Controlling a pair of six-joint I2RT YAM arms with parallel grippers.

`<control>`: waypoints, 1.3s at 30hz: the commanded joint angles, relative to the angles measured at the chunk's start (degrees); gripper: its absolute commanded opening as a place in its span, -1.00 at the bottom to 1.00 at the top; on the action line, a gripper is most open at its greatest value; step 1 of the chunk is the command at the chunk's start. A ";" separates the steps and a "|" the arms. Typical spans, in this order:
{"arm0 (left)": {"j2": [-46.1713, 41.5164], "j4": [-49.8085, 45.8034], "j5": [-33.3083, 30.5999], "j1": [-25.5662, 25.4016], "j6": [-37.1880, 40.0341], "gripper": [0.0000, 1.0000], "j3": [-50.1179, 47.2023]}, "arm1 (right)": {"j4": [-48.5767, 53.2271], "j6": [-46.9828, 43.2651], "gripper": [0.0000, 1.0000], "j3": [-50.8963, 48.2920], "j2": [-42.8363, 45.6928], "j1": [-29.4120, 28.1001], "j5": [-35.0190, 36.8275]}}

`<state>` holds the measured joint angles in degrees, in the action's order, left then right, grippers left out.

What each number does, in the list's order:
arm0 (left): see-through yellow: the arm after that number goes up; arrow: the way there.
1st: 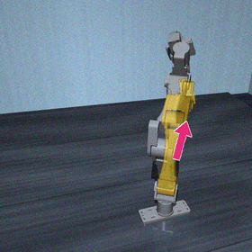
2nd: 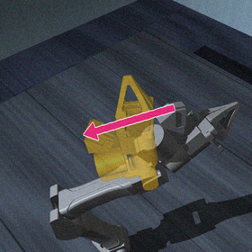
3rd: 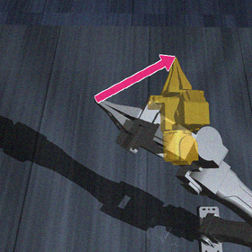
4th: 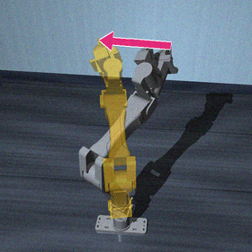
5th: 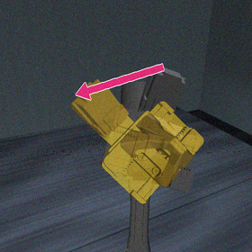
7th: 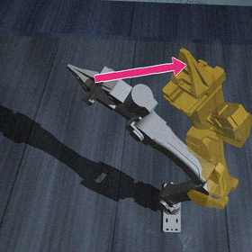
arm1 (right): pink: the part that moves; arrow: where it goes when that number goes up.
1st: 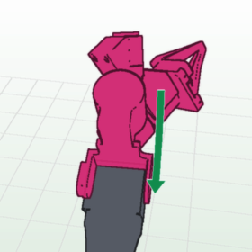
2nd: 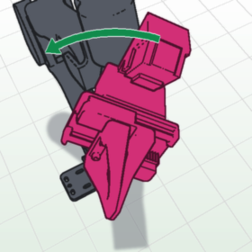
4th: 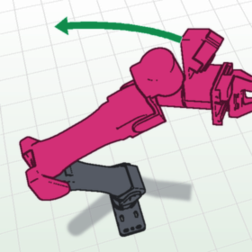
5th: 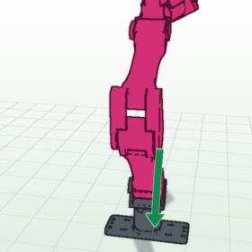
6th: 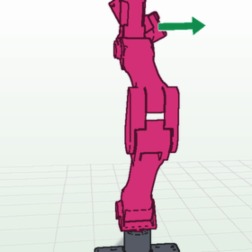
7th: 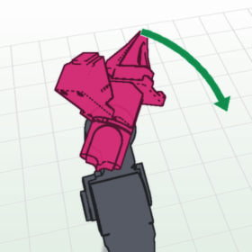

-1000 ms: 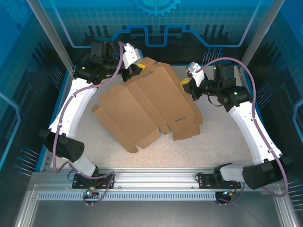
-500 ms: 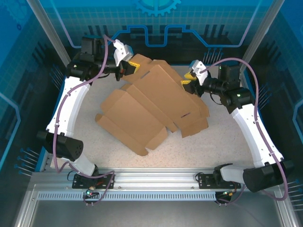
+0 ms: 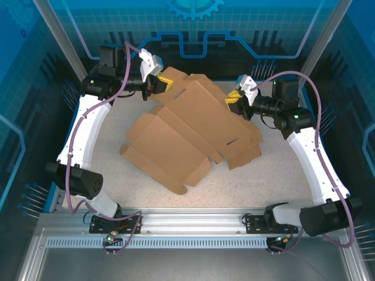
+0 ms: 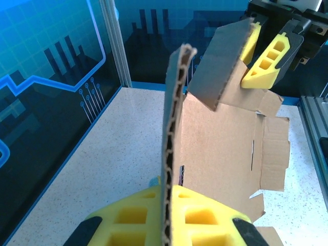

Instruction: Fold the paper box

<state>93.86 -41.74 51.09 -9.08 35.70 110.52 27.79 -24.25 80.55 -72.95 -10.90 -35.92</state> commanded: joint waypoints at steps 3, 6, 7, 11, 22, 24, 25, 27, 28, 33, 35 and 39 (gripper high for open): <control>-0.88 1.49 2.87 0.47 -3.33 -1.00 1.19 | -0.88 0.35 -0.82 -0.66 -0.36 -0.12 1.11; -0.79 2.43 1.88 0.55 -6.74 -1.00 1.10 | -3.68 0.26 -0.91 -2.53 1.45 -1.98 8.04; -0.94 2.50 0.79 0.60 -8.32 -1.00 1.10 | -5.80 0.21 -0.96 -3.98 2.54 -2.72 11.37; -2.05 5.48 -1.38 1.17 -16.57 -1.00 -1.07 | -12.73 -3.36 -1.00 -8.56 6.25 -9.01 28.76; -1.71 10.25 -2.34 1.17 -27.04 -1.00 -4.26 | -33.80 -22.67 -1.00 -19.73 5.52 -26.78 61.69; -1.37 10.27 -2.47 1.22 -27.62 -1.00 -3.99 | -37.02 -25.02 -1.00 -21.03 4.24 -28.12 64.14; -1.18 10.27 -2.64 1.18 -27.83 -1.00 -3.85 | -38.87 -26.62 -1.00 -21.75 3.49 -28.85 65.30; -0.77 10.18 -2.74 1.17 -28.14 -1.00 -3.56 | -42.15 -29.38 -1.00 -22.96 1.95 -29.95 67.06; -0.66 10.18 -2.83 1.17 -28.22 -1.00 -3.56 | -42.90 -30.36 -1.00 -23.23 1.07 -30.35 67.75; 0.00 9.71 -3.64 1.30 -28.28 -1.00 -3.56 | -46.89 -31.42 -1.00 -24.37 -0.99 -30.65 68.31; 0.29 9.41 -4.39 1.29 -28.15 -1.00 -3.47 | -46.86 -31.27 -1.00 -24.56 -1.20 -30.56 68.16; 0.45 9.19 -5.10 1.52 -28.10 -1.00 -3.55 | -44.90 -29.16 -1.00 -24.41 -0.37 -29.89 66.74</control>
<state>94.61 -35.59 44.58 -7.70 9.10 105.93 -18.44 -52.97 56.93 -73.25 -40.23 31.73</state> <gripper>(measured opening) 0.076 0.057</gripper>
